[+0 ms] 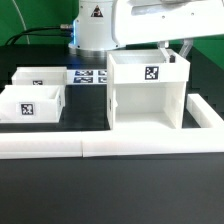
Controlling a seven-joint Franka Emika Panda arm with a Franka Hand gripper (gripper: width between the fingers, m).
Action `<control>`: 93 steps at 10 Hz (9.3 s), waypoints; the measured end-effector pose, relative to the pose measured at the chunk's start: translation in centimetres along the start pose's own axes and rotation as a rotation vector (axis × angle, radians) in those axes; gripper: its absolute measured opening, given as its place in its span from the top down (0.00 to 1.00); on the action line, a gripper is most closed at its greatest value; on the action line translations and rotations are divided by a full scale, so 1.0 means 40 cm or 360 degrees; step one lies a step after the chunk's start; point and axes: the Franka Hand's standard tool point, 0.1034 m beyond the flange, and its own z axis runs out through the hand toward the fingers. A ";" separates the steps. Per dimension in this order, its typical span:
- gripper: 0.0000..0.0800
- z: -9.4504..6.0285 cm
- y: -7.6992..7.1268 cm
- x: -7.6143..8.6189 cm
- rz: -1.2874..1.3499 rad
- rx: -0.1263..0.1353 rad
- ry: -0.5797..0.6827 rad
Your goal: Assemble drawer
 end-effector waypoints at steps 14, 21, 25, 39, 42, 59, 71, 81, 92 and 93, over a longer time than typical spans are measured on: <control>0.95 -0.005 -0.029 0.037 0.1423 0.0067 0.0039; 0.95 -0.003 -0.031 0.039 0.2266 0.0155 -0.0024; 0.95 0.002 -0.019 0.042 0.2441 0.0183 -0.0052; 0.71 0.011 -0.021 0.233 0.2480 0.0231 -0.0085; 0.31 0.007 -0.023 0.235 0.2471 0.0237 -0.0080; 0.19 -0.094 0.081 0.153 0.0369 0.0135 -0.0209; 0.19 -0.086 0.310 0.013 0.0022 0.0049 -0.0248; 0.19 0.044 0.494 -0.133 0.0135 -0.0064 -0.0198; 0.19 0.164 0.509 -0.187 0.0085 -0.0124 -0.0186; 0.19 0.171 0.512 -0.189 0.0084 -0.0130 -0.0180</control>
Offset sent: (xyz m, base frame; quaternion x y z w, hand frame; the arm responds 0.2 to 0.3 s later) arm 0.0000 0.0000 0.0000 0.0000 0.0000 0.1296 0.9916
